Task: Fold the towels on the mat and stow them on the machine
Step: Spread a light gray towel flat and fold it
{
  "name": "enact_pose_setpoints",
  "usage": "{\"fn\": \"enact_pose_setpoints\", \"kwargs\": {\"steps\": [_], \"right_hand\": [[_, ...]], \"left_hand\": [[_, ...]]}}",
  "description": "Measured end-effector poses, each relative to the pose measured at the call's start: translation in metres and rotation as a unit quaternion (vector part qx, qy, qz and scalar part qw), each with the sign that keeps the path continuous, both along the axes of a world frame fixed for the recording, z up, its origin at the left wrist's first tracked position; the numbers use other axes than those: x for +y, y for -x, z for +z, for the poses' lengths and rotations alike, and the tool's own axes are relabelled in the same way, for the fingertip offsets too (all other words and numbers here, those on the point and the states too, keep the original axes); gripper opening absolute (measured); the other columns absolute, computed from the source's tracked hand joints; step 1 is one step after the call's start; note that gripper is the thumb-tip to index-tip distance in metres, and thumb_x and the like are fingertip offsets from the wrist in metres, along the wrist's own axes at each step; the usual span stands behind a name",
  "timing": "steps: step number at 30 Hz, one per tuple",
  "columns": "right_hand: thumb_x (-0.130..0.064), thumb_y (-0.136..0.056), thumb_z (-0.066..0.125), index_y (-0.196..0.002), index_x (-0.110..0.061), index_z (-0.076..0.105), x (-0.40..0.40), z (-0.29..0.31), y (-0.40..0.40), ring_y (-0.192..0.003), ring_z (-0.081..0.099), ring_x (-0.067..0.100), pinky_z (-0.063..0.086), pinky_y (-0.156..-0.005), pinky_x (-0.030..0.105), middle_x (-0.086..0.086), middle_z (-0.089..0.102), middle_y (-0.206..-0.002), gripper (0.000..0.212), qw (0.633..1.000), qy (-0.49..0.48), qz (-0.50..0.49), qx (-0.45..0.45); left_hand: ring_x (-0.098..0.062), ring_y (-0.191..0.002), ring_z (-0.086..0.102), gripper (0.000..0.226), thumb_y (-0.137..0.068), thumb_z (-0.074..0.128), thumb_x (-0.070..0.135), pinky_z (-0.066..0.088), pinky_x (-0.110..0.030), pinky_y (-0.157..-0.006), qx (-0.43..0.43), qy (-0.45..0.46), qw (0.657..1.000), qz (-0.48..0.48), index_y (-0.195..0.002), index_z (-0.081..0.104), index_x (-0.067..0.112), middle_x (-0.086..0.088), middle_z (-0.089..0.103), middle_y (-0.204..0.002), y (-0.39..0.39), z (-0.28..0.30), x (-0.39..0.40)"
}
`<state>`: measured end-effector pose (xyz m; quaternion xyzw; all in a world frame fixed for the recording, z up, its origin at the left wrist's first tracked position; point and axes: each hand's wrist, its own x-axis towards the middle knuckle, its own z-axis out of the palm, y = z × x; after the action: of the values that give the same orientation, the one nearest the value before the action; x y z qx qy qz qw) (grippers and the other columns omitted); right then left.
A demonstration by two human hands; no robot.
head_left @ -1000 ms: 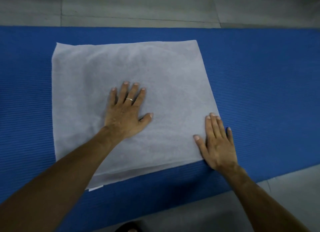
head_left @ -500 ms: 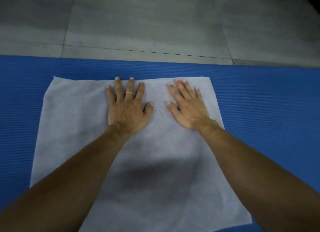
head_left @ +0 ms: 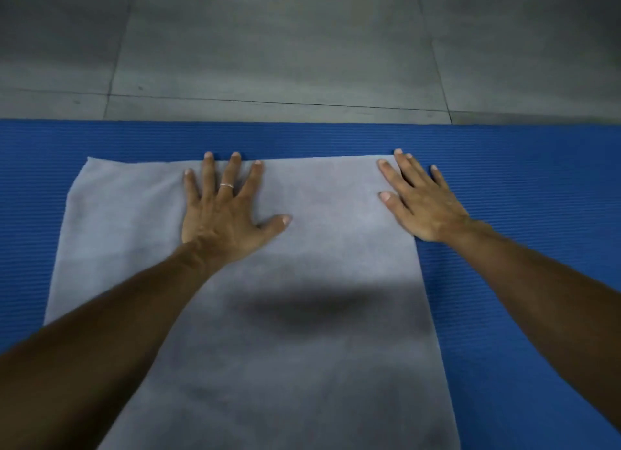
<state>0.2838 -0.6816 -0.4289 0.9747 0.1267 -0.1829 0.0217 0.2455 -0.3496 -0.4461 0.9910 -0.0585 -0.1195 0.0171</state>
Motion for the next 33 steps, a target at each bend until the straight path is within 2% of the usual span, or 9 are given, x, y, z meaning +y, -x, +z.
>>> {"fn": "enact_pose_setpoints", "kwargs": {"steps": [4,6,8,11,15,19,24,29,33], "right_hand": [[-0.032,-0.105,0.024,-0.156,-0.030,0.005,-0.019,0.009,-0.001,-0.151,-0.001,0.017,0.003,-0.120,0.048,0.002,-0.006,-0.164,0.055,0.996,-0.072,0.045,0.003],[-0.016,-0.101,0.034,-0.155,-0.030,0.011,-0.033,0.013,0.001,-0.150,0.008,0.020,0.008,-0.119,0.052,0.003,0.002,-0.164,0.060,0.995,-0.075,0.066,-0.011],[-0.008,-0.097,0.039,-0.155,-0.030,0.011,-0.046,0.015,0.009,-0.150,0.009,0.021,0.012,-0.119,0.051,0.005,0.006,-0.163,0.067,0.993,-0.073,0.087,-0.013],[-0.013,-0.101,0.037,-0.155,-0.030,0.012,-0.056,0.015,0.019,-0.150,0.007,0.022,0.015,-0.120,0.047,0.005,0.007,-0.163,0.062,0.990,-0.087,0.110,-0.007],[-0.015,-0.102,0.037,-0.154,-0.033,0.009,-0.056,0.018,0.025,-0.150,0.004,0.025,0.014,-0.118,0.047,0.004,0.003,-0.163,0.062,0.988,-0.083,0.133,0.011],[-0.016,-0.098,0.043,-0.154,-0.037,0.008,-0.050,0.028,0.023,-0.147,0.011,0.027,0.017,-0.117,0.046,0.002,-0.007,-0.163,0.069,0.986,-0.075,0.148,0.024],[-0.013,-0.091,0.052,-0.152,-0.037,0.018,-0.031,0.038,0.031,-0.138,0.026,0.028,0.025,-0.114,0.046,-0.003,-0.009,-0.162,0.074,0.979,-0.072,0.187,0.031],[-0.023,-0.098,0.050,-0.117,-0.022,0.064,0.004,0.051,0.028,-0.116,0.050,0.024,0.037,-0.097,0.042,0.002,0.048,-0.136,0.024,0.970,-0.139,0.192,-0.046],[-0.024,-0.093,0.057,-0.094,-0.016,0.065,0.045,0.064,0.020,-0.091,0.055,0.025,0.043,-0.086,0.041,0.000,0.057,-0.098,0.012,0.959,-0.211,0.170,-0.083]], "left_hand": [[-0.034,-0.147,-0.010,0.089,-0.087,0.021,0.076,-0.001,-0.059,-0.115,0.012,-0.034,0.998,0.043,-0.154,0.005,0.021,-0.010,-0.002,-0.162,0.010,0.012,-0.015],[-0.039,-0.140,0.023,0.061,-0.091,0.037,0.046,0.023,-0.056,-0.110,-0.076,0.018,0.997,0.025,-0.138,0.044,0.008,-0.020,0.032,-0.150,0.025,0.026,-0.050],[-0.039,-0.107,0.054,0.049,-0.077,0.040,0.036,0.047,-0.045,-0.085,-0.169,0.109,0.980,-0.010,-0.108,0.064,0.007,-0.017,0.058,-0.116,0.046,0.039,-0.104],[-0.023,-0.097,0.055,0.039,-0.080,0.056,0.051,0.049,-0.036,-0.076,-0.071,0.191,0.976,0.075,-0.097,0.059,0.016,-0.002,0.058,-0.099,0.083,0.060,-0.193],[-0.021,-0.108,0.045,0.071,-0.072,0.055,0.076,0.037,-0.037,-0.090,0.029,0.072,0.996,0.051,-0.113,0.052,0.018,-0.001,0.054,-0.113,0.117,0.050,-0.257],[-0.022,-0.112,0.047,0.050,-0.081,0.060,0.056,0.038,-0.035,-0.092,0.016,0.098,0.990,0.105,-0.114,0.053,0.019,0.000,0.055,-0.115,0.123,0.043,-0.248],[-0.022,-0.076,0.064,0.009,-0.081,0.056,0.021,0.054,-0.032,-0.065,0.068,0.248,0.934,0.249,-0.075,0.058,0.015,-0.002,0.066,-0.077,0.129,0.062,-0.211],[-0.024,-0.089,0.063,0.011,-0.092,0.050,0.021,0.052,-0.030,-0.074,0.080,0.347,0.871,0.338,-0.101,0.056,0.018,-0.005,0.066,-0.095,0.135,0.067,-0.166],[-0.033,-0.079,0.060,0.012,-0.101,0.039,0.025,0.044,-0.036,-0.066,-0.029,0.320,0.898,0.302,-0.106,0.043,0.015,-0.006,0.059,-0.077,0.156,0.076,-0.144]]}}
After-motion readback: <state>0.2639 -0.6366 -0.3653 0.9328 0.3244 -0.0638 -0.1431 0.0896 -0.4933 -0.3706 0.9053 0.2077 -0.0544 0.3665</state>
